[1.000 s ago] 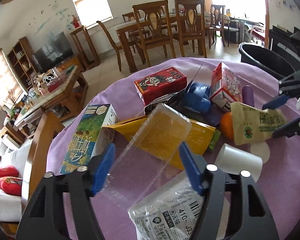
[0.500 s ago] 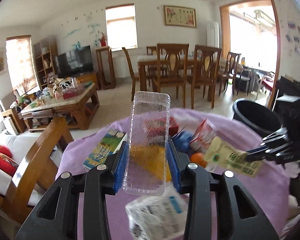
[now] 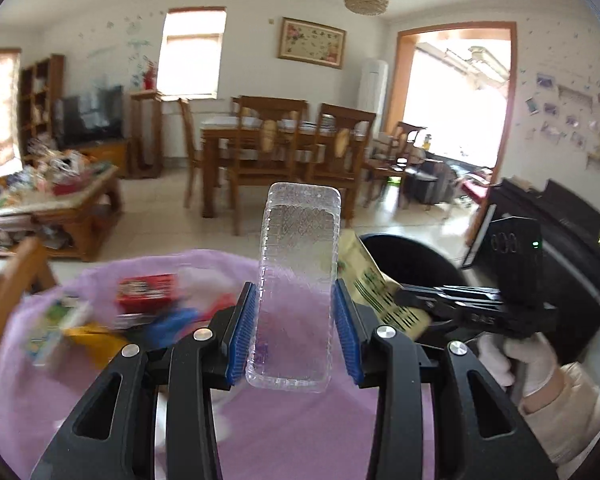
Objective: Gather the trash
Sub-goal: 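Drop the clear tray into the black bin with the left gripper while the right drops the wrapper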
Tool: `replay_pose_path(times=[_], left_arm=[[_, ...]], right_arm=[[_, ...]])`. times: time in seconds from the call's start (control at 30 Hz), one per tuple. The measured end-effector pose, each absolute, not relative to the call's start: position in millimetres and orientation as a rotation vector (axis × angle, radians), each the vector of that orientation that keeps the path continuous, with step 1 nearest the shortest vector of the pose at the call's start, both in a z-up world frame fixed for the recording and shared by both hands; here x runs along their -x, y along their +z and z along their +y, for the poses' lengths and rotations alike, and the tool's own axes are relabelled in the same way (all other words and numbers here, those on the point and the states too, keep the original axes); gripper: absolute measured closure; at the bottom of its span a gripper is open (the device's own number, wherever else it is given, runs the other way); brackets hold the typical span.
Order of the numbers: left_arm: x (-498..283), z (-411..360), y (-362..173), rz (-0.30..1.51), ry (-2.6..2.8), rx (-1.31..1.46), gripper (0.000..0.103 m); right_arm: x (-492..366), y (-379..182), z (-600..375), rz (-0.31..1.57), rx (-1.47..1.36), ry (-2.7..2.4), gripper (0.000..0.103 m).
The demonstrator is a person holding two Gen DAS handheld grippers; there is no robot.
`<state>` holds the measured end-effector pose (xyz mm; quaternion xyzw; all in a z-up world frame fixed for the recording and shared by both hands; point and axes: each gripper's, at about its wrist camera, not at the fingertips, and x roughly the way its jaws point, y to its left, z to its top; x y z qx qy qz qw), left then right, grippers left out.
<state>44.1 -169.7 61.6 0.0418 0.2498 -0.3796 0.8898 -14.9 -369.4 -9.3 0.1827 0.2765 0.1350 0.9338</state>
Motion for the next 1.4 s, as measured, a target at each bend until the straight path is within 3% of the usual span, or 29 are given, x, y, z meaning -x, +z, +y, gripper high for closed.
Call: replay_pose_path(times=[0.2, 0.4, 0.73, 0.83, 0.9, 0.97, 1.03, 1.23, 1.3, 1.4], left_arm=[[-58, -311, 19, 0.636, -0.945, -0.064, 0.065], [-81, -403, -31, 0.787, -0.963, -0.047, 0.064], [-95, -426, -66, 0.883, -0.865, -0.104, 0.061], [-95, -415, -62, 0.891, -0.843, -0.111, 0.057], [-93, -413, -60, 0.889, -0.818, -0.124, 0.037], [-89, -409, -55, 0.876, -0.809, -0.118, 0.023], [-84, -402, -51, 0.863, -0.817, -0.104, 0.023], [-58, -355, -27, 0.791, -0.816, -0.092, 0.023], [-53, -334, -16, 0.754, -0.803, -0.086, 0.012], [-44, -291, -1, 0.686, -0.755, -0.069, 0.008]], right_arm=[[43, -21, -487, 0.560, -0.429, -0.057, 0.095], [48, -46, -536, 0.584, -0.455, -0.136, 0.095], [54, -89, -550, 0.584, -0.460, -0.120, 0.094], [52, -87, -543, 0.583, -0.464, -0.104, 0.093], [53, -86, -541, 0.584, -0.460, -0.104, 0.091], [52, -84, -537, 0.585, -0.461, -0.111, 0.085], [53, -82, -535, 0.581, -0.469, -0.122, 0.064], [55, -68, -516, 0.556, -0.423, -0.133, 0.048], [51, -59, -506, 0.547, -0.392, -0.120, 0.046], [43, -44, -477, 0.541, -0.351, -0.076, 0.039]])
